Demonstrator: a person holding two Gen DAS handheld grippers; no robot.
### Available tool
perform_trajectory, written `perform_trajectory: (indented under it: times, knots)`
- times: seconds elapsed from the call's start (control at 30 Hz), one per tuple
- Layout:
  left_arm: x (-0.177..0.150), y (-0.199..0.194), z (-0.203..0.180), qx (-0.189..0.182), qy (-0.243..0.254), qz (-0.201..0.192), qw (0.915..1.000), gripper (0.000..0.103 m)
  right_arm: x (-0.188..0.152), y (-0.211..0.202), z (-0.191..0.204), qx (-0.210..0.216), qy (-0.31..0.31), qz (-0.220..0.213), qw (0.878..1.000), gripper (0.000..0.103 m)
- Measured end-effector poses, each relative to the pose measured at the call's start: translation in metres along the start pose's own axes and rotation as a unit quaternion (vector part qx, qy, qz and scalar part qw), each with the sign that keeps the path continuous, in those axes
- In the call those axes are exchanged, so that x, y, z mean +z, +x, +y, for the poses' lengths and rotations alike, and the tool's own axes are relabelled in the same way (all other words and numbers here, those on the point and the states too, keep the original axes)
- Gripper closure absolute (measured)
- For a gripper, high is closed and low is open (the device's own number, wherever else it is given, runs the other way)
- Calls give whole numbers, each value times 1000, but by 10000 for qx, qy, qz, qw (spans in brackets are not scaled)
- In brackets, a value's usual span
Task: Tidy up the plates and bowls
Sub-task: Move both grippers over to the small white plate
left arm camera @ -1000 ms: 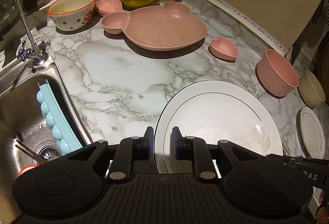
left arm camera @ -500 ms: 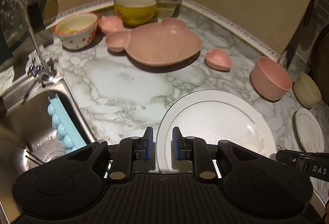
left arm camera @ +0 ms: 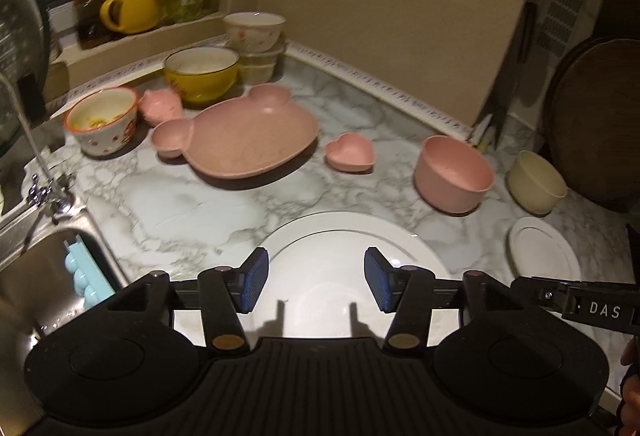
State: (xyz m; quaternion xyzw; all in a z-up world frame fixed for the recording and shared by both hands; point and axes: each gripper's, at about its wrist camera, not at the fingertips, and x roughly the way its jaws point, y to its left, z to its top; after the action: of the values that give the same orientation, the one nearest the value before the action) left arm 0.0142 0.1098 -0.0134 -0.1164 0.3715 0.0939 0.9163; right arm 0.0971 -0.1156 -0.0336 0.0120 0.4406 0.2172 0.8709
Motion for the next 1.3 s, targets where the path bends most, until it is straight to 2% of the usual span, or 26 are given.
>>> perform_trajectory:
  times: [0.07, 0.2, 0.37, 0.47, 0.6, 0.87, 1.13, 1.3]
  knots:
    - [1, -3, -6, -95, 40, -28, 9999, 51, 1, -7, -4, -29, 67, -89, 9999, 82]
    - [4, -8, -20, -247, 164, -126, 9995, 42, 2, -21, -11, -100, 110, -275, 9995, 77]
    - [6, -13, -38, -501, 364, -189, 9979, 41, 0, -41, -19, -129, 124, -587, 9981, 51]
    - [7, -16, -53, -659, 499, -235, 9963, 41, -1, -54, -24, -200, 131, -801, 9965, 39]
    - [7, -19, -69, -879, 648, -299, 9936, 32, -6, -69, -32, -346, 184, -1050, 9937, 29]
    - [6, -15, -105, -1258, 946, -362, 9869, 26, -13, -93, -53, -613, 248, -1448, 9873, 3]
    - [1, 3, -140, -1562, 1043, -250, 9819, 23, -22, -102, -84, -947, 391, -1626, 9814, 1]
    - [-1, 25, -158, -1565, 1034, -108, 9822, 23, -25, -97, -115, -1062, 649, -1619, 9789, 1]
